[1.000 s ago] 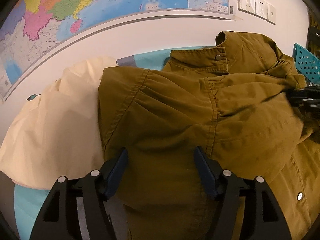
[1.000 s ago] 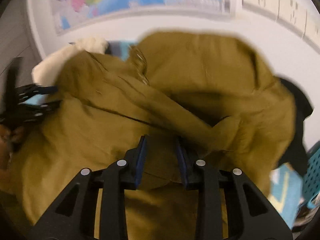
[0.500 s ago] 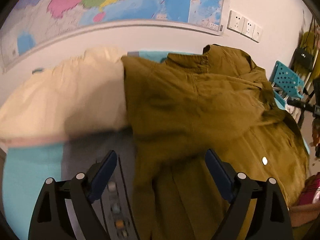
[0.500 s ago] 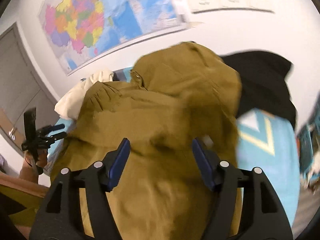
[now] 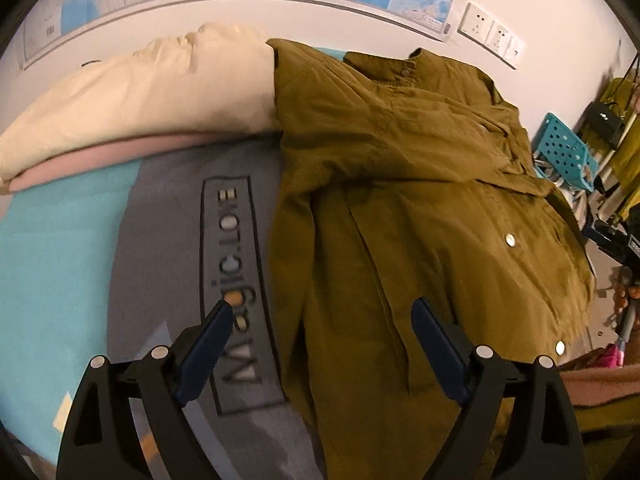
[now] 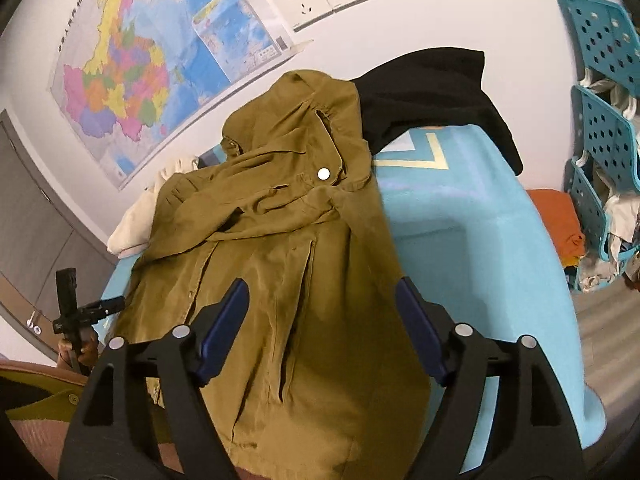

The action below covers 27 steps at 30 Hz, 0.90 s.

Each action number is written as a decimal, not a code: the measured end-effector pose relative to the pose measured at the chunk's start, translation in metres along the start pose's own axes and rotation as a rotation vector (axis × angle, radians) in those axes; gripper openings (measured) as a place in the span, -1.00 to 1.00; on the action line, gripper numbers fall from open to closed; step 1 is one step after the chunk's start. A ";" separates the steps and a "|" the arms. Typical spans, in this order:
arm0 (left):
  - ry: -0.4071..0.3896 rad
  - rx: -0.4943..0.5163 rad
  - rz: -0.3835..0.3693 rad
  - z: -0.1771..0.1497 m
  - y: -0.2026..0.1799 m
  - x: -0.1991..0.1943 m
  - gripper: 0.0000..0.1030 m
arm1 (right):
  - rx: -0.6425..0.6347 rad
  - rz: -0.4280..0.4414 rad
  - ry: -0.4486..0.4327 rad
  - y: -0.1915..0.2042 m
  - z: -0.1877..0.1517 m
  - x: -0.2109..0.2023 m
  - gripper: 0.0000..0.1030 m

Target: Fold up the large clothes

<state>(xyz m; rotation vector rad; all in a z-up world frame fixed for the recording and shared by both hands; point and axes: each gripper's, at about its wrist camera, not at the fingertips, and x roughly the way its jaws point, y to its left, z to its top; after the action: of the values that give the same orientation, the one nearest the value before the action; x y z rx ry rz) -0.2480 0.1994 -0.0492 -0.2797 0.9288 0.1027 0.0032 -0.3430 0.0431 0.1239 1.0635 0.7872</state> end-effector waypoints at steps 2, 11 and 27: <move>0.014 0.006 -0.017 -0.005 -0.003 -0.001 0.70 | 0.005 0.012 -0.005 -0.002 -0.003 -0.003 0.48; 0.056 0.012 -0.117 -0.025 -0.012 0.002 0.83 | 0.062 -0.033 -0.015 -0.022 -0.018 -0.018 0.62; 0.075 -0.026 -0.268 -0.043 -0.022 -0.005 -0.06 | 0.035 0.154 0.094 -0.009 -0.045 0.013 -0.73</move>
<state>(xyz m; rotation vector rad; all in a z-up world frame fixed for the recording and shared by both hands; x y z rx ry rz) -0.2798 0.1664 -0.0653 -0.4314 0.9565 -0.1431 -0.0261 -0.3533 0.0062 0.2023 1.1668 0.9199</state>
